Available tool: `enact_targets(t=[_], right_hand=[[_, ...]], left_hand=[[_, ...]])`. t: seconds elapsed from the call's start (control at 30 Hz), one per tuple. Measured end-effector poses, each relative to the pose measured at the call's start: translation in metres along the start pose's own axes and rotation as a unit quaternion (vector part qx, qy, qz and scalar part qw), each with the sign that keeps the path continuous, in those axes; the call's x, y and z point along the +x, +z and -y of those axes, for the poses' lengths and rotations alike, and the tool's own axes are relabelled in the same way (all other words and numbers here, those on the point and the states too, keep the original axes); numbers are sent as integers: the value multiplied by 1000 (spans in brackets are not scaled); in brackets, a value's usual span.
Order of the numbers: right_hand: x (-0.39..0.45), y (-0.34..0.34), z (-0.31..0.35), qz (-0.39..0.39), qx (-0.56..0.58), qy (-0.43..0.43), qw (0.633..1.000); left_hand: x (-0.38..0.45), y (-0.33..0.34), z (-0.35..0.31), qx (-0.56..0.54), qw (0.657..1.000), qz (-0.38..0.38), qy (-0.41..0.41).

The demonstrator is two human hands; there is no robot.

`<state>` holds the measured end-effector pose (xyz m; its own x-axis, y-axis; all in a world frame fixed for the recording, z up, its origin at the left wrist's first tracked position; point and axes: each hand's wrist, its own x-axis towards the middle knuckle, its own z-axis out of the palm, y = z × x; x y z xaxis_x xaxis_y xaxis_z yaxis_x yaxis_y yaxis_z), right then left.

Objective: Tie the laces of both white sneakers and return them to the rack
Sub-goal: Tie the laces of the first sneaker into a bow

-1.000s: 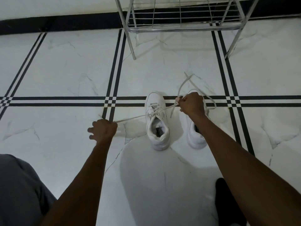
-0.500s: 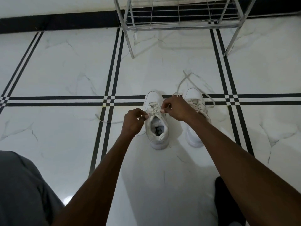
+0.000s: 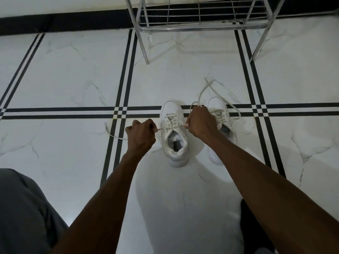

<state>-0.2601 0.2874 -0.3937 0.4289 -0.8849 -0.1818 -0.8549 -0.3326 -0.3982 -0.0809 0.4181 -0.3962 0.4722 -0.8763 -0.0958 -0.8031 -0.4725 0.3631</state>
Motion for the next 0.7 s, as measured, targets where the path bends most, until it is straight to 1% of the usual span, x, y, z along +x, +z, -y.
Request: enact_targets(t=[0.07,0.17,0.23,0.3,0.4,0.5,0.63,0.7], right_hand=[[-1,-1,1,11,-2,-5,1000],[-4,-7,0,48,2,-28,998],[-6,-10,-4,66,13,-45,997],[-8,-10,-6,84,54,-68,993],[-11,-6,-6,105,141,-85,981],[-12,-8,-4,94,170,-68,979],[-14,-7,-4,85,162,-71,981],[-17,-6,-2,67,151,-79,983]], left_hand=[[-3,0,-3,15,1000,3,-5],[-4,-1,-9,16,1000,17,-5],[-2,-1,-10,10,999,42,5],[0,0,-7,-27,997,65,27],[0,3,-3,-136,988,70,33],[-2,4,-9,-197,979,60,3],[-3,10,-19,-202,977,53,-29],[-6,13,-24,-202,977,39,-53]])
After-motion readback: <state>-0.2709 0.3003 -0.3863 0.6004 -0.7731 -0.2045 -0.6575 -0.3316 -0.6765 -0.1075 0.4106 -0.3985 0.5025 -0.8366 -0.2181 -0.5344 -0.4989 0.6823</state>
